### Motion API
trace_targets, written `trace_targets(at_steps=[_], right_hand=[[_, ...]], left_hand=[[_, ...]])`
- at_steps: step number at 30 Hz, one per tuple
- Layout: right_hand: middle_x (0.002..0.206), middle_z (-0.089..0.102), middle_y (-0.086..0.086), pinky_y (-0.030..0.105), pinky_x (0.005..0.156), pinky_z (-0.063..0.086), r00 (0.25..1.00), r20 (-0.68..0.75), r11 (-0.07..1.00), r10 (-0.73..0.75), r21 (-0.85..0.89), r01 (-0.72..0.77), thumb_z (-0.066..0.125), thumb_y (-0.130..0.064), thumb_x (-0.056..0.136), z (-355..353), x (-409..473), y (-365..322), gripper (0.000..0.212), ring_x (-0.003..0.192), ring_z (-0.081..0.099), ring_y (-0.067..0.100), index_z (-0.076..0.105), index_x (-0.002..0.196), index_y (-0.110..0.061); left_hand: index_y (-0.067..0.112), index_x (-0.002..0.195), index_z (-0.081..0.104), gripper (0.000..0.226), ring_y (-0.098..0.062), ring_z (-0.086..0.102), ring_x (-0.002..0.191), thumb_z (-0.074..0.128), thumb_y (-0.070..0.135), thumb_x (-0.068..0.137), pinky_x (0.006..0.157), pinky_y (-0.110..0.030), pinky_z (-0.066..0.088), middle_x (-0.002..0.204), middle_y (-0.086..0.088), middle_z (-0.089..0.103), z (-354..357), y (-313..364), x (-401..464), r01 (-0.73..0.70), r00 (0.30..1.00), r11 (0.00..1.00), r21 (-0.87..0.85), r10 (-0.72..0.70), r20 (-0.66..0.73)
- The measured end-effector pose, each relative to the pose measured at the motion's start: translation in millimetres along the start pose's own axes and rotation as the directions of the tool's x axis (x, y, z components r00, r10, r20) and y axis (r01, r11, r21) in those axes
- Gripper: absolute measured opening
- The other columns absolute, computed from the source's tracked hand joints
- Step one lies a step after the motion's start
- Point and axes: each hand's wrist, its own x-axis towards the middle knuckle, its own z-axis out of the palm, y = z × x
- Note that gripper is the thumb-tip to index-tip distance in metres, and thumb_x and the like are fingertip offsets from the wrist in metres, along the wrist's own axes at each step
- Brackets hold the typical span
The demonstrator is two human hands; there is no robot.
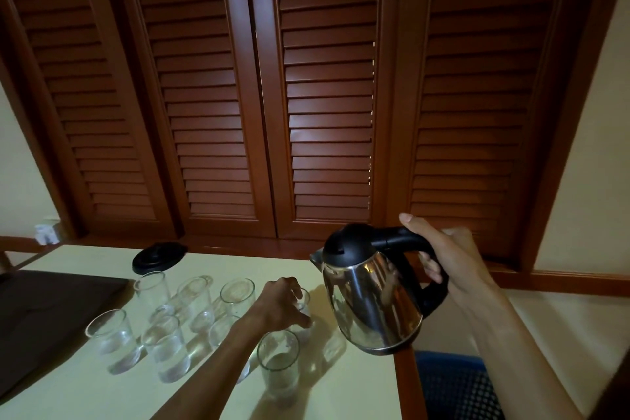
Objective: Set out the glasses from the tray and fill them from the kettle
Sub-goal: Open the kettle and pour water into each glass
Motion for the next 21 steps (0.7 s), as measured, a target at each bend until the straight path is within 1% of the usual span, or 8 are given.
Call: trace_targets(at_steps=[4,7,8,11,14,16,18,21], right_hand=[[0.042,0.045,0.003,0.023,0.040,0.027,1.000,-0.014,1.000,0.021,0.018,-0.020,0.080,-0.044,0.080,2.1,-6.0,5.6,0.051,0.034,0.037,0.015,0.058,0.045,-0.014],[0.044,0.047,0.003,0.023,0.042,0.029,0.998,-0.035,0.998,0.043,0.038,-0.042,0.080,-0.048,0.077,3.9,-13.4,11.8,0.048,0.036,0.039,0.015,0.061,0.047,-0.016],[0.045,0.047,0.003,0.022,0.040,0.029,0.998,-0.044,0.998,0.049,0.046,-0.047,0.080,-0.048,0.076,4.7,-16.0,13.9,0.046,0.035,0.039,0.015,0.063,0.051,-0.013],[0.045,0.047,0.003,0.022,0.035,0.031,0.994,-0.083,0.996,0.067,0.070,-0.062,0.080,-0.048,0.077,7.7,-21.1,18.0,0.048,0.034,0.039,0.013,0.065,0.065,-0.004],[0.045,0.047,0.003,0.022,0.036,0.031,0.992,-0.109,0.995,0.065,0.076,-0.057,0.080,-0.046,0.079,11.1,-26.5,17.2,0.047,0.035,0.039,0.013,0.063,0.060,-0.007],[0.045,0.047,0.004,0.022,0.037,0.031,0.990,-0.130,0.997,0.053,0.066,-0.044,0.080,-0.046,0.080,14.6,-30.8,15.7,0.048,0.035,0.039,0.013,0.061,0.050,-0.014],[0.044,0.046,0.004,0.023,0.038,0.030,0.987,-0.160,0.998,0.033,0.055,-0.024,0.080,-0.045,0.080,20.3,-33.7,14.8,0.049,0.035,0.039,0.014,0.059,0.046,-0.017],[0.043,0.046,0.004,0.022,0.038,0.030,0.982,-0.190,1.000,-0.003,0.029,0.009,0.081,-0.044,0.080,30.3,-37.6,9.5,0.050,0.034,0.038,0.014,0.058,0.045,-0.016]], left_hand=[[0.018,0.116,0.062,0.070,-0.013,0.063,0.090,0.095,0.044,0.060,0.066,-0.016,0.044,0.107,-0.001,0.071,-2.4,2.2,-3.9,-0.007,1.000,1.000,-0.014,0.007,-0.013],[0.017,0.121,0.060,0.077,-0.016,0.066,0.102,0.092,0.054,0.060,0.086,-0.026,0.053,0.112,-0.002,0.070,-17.2,3.8,-7.5,-0.029,0.995,0.997,-0.066,0.023,-0.093],[0.018,0.122,0.061,0.077,-0.017,0.065,0.105,0.090,0.056,0.061,0.089,-0.027,0.053,0.114,0.000,0.068,-25.5,3.6,-9.6,-0.036,0.992,0.996,-0.083,0.026,-0.122],[0.015,0.123,0.063,0.072,-0.016,0.063,0.109,0.085,0.056,0.069,0.087,-0.024,0.048,0.114,0.004,0.064,-53.7,-5.5,-16.4,-0.057,0.974,0.996,-0.073,0.039,-0.223],[0.011,0.125,0.064,0.063,-0.022,0.061,0.118,0.081,0.049,0.078,0.093,-0.029,0.047,0.127,-0.003,0.066,-75.8,-27.2,-19.5,-0.021,0.960,0.999,0.047,0.033,-0.278],[0.012,0.130,0.060,0.063,-0.024,0.058,0.124,0.078,0.048,0.082,0.097,-0.031,0.045,0.136,-0.008,0.062,-83.5,-43.2,-18.9,0.051,0.975,0.993,0.103,-0.027,-0.222],[0.016,0.140,0.052,0.069,-0.026,0.056,0.129,0.075,0.050,0.084,0.100,-0.032,0.043,0.143,-0.012,0.056,-87.2,-54.8,-18.7,0.119,0.988,0.985,0.128,-0.105,-0.112],[0.021,0.149,0.042,0.081,-0.026,0.052,0.135,0.077,0.051,0.082,0.105,-0.034,0.043,0.149,-0.011,0.051,-84.5,-65.8,-17.5,0.132,0.990,0.983,0.130,-0.137,0.031]])
